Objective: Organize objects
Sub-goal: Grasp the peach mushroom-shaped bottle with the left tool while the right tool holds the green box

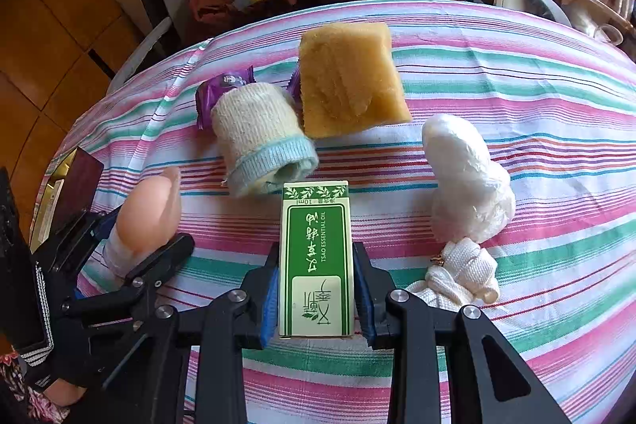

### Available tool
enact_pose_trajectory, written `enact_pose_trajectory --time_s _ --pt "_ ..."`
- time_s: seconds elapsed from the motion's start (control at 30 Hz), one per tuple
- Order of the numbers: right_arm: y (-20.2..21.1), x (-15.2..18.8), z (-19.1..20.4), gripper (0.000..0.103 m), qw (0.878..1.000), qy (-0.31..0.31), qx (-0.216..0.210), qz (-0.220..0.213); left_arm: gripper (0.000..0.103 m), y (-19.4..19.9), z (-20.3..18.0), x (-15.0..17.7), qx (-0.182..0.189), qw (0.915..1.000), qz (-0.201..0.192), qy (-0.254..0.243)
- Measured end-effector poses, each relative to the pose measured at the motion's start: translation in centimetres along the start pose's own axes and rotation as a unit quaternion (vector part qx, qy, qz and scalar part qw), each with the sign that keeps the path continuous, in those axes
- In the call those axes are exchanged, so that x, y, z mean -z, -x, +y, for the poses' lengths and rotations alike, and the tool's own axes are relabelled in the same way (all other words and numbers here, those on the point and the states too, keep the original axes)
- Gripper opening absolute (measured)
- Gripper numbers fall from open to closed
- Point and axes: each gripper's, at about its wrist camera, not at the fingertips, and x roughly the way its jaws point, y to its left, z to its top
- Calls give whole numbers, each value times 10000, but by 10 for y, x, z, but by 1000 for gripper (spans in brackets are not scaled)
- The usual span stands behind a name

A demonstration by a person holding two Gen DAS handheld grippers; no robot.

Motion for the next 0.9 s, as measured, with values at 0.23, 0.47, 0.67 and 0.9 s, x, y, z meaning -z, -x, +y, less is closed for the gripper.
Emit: enact_pose_trajectory --time_s 0.23,0.47,0.67,0.9 --pt "4 5 11 31 10000 24 13 -64 58 22 10 18 -93 9991 -224 359" --pt "6 25 40 31 9996 173 -206 92 58 43 3 33 -117 9984 -456 299" --pt "0 29 52 31 9989 456 -126 60 58 56 5 40 -71 9976 -463 505" --pt "-1 29 51 31 9989 429 -198 30 58 106 17 47 194 9930 -826 818"
